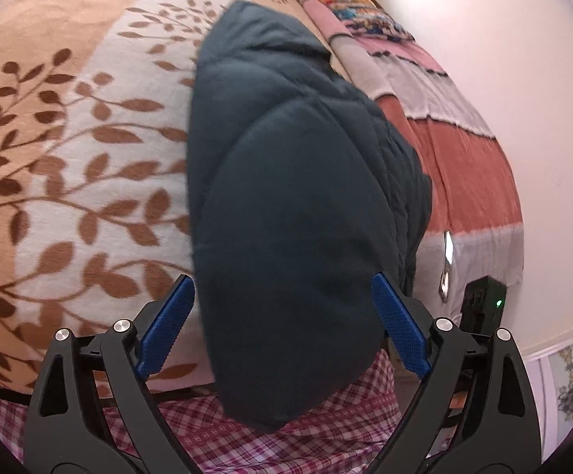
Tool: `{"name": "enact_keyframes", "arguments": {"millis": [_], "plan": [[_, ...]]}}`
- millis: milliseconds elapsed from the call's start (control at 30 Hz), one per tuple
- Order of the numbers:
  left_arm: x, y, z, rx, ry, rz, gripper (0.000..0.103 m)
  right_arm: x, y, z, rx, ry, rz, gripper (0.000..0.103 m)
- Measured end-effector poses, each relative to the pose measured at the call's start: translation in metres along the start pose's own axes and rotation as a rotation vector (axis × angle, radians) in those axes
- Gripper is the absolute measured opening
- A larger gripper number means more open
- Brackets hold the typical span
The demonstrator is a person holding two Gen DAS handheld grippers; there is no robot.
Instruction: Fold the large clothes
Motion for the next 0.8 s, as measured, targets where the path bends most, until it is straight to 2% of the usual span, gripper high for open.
{"name": "enact_keyframes", "arguments": {"millis": [67, 133, 300, 400, 467, 500, 533, 600, 733, 800], "plan": [[-0.003, 0.01, -0.003, 0.042, 0.027, 0.023, 0.09, -0.006, -0.005, -0.013, 0.02, 0.003, -0.004, 0.0], [-0.006, 0.02, -0.002, 0.07, 0.041, 0.03, 0.098, -0.01, -0.01, -0.029, 0.044, 0.011, -0.008, 0.0], [-0.005, 0.025, 0.007, 0.041, -0.012, 0.037, 0.099, -0.015, -0.019, -0.054, 0.081, 0.022, -0.02, 0.0], [-0.004, 0.022, 0.007, -0.02, -0.066, 0.052, 0.099, -0.016, -0.027, -0.068, 0.104, 0.016, -0.019, 0.004], [-0.003, 0.021, 0.006, -0.033, -0.076, 0.056, 0.099, -0.015, -0.034, -0.073, 0.138, 0.011, -0.014, 0.013], [-0.003, 0.022, 0.006, -0.027, -0.066, 0.063, 0.099, -0.014, -0.038, -0.074, 0.162, 0.008, -0.016, 0.028], [-0.005, 0.024, 0.006, -0.018, -0.051, 0.068, 0.099, -0.015, -0.044, -0.075, 0.186, 0.007, -0.02, 0.051], [-0.007, 0.027, 0.004, -0.003, -0.022, 0.067, 0.099, -0.013, -0.067, -0.075, 0.228, -0.013, -0.054, 0.067], [-0.005, 0.03, 0.004, -0.012, -0.02, 0.069, 0.099, -0.006, -0.115, -0.076, 0.186, -0.1, -0.204, 0.084], [-0.004, 0.03, 0.005, -0.016, -0.02, 0.069, 0.099, 0.004, -0.13, -0.086, 0.145, -0.113, -0.262, 0.085]]}}
Point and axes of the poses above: each gripper's, at about its wrist camera, not at the fingertips, and y roughly the way its jaws point, z to its left, x to its top, the point moved 2 cm from there along y, roughly the way its jaws point, and after that the axes turned 8 degrees about -x, right-handed, at the moved point
